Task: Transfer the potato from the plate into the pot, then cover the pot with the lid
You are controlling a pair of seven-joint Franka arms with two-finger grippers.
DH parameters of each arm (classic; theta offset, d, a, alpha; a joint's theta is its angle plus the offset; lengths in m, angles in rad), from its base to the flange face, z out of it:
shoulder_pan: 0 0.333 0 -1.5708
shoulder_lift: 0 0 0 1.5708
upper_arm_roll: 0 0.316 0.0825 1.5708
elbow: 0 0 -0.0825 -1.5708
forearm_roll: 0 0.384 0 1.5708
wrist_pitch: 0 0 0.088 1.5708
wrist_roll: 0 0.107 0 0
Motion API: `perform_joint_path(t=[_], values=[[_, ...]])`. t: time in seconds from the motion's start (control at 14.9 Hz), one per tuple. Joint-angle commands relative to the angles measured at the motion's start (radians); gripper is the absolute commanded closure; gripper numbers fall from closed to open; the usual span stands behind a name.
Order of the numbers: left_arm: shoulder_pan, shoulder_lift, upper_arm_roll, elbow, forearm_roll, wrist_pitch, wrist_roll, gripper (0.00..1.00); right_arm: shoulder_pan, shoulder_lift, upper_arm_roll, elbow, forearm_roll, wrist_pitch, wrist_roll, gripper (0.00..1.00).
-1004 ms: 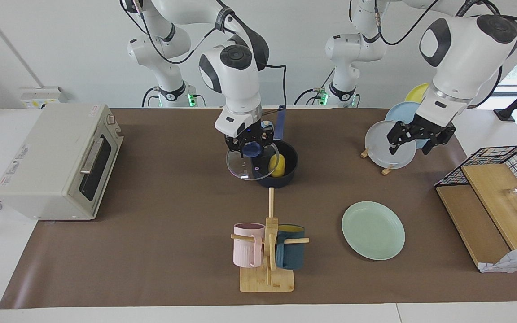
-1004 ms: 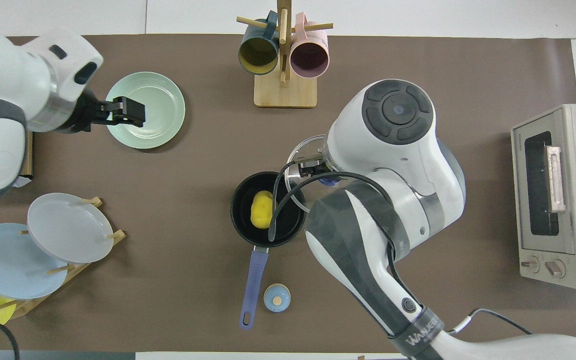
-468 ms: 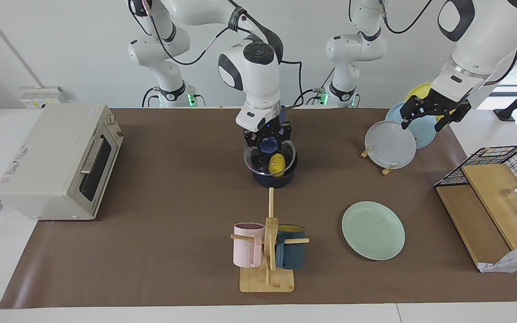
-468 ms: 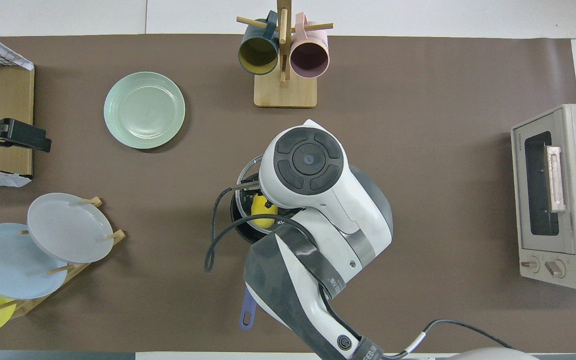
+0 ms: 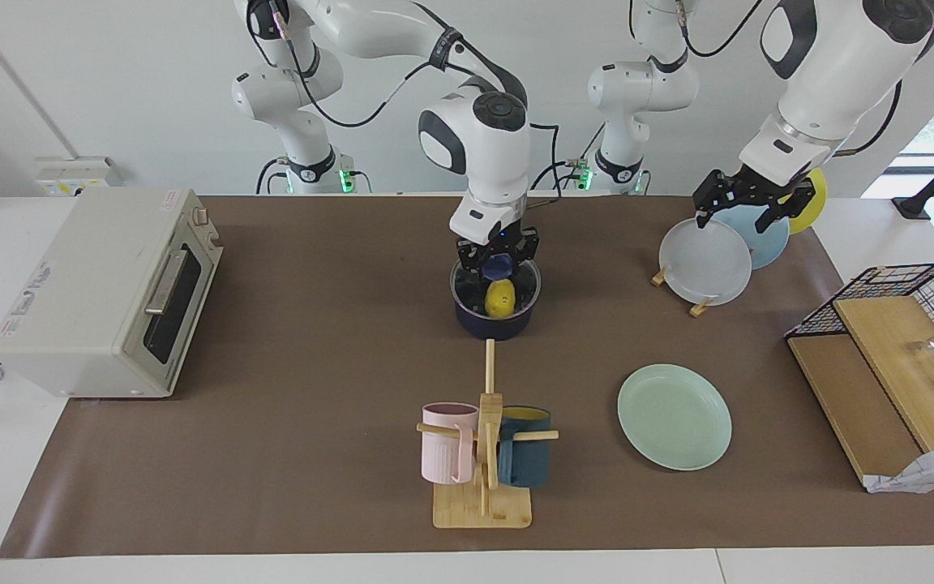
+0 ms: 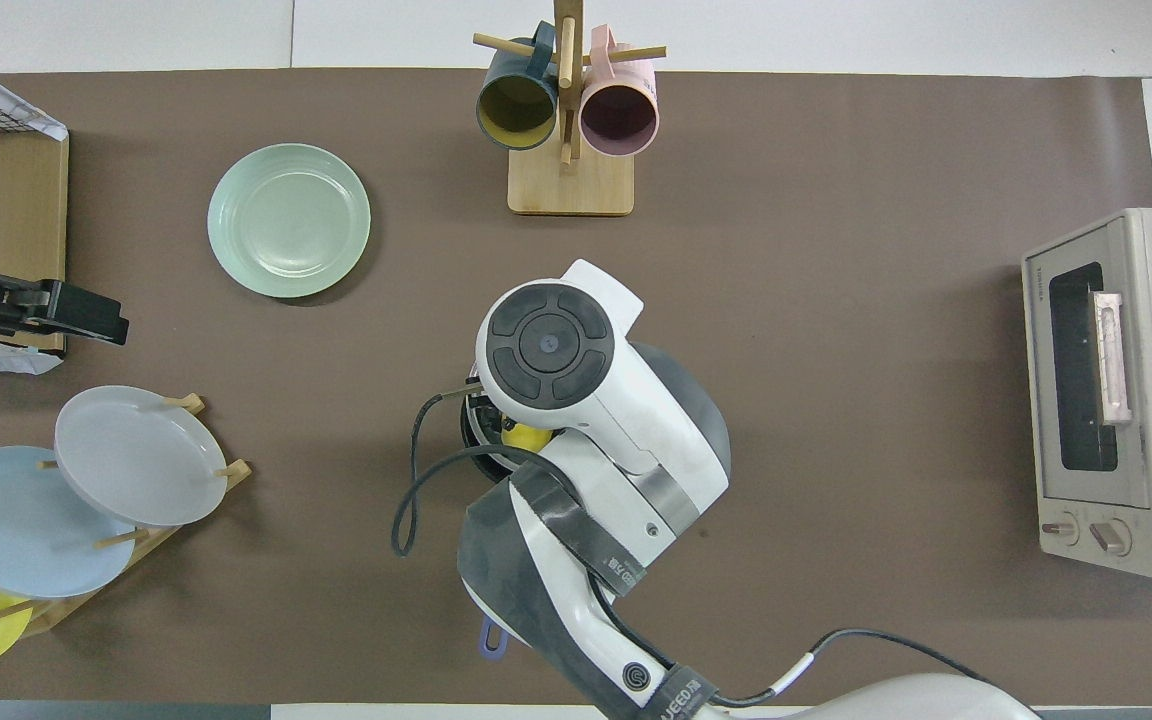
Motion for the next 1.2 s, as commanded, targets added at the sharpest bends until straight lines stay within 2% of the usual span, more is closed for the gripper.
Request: perform_joint_path(t=[0.0, 0.2, 0.54, 0.87, 1.14], values=[[-0.024, -0.017, 0.018, 0.051, 0.017, -0.083, -0.005, 0.0, 0.001, 0.034, -0.001, 0.029, -0.018, 0.023, 0.024, 1.0], [-0.05, 0.013, 0.026, 0.136, 0.047, -0.18, -0.043, 0.0, 0.012, 0.035, -0.001, 0.017, -0.045, 0.019, 0.024, 1.0], [-0.033, -0.006, 0.023, 0.089, 0.056, -0.09, -0.089, 0.0, 0.014, 0.035, -0.001, 0.007, -0.052, 0.022, 0.026, 1.0], [-0.018, -0.008, 0.014, 0.083, 0.04, -0.08, -0.105, 0.0, 0.02, 0.034, 0.0, -0.002, -0.052, 0.013, 0.029, 1.0], [-0.016, -0.011, 0.014, 0.064, 0.024, -0.013, -0.108, 0.0, 0.032, 0.031, 0.0, -0.016, -0.052, 0.02, 0.032, 1.0]])
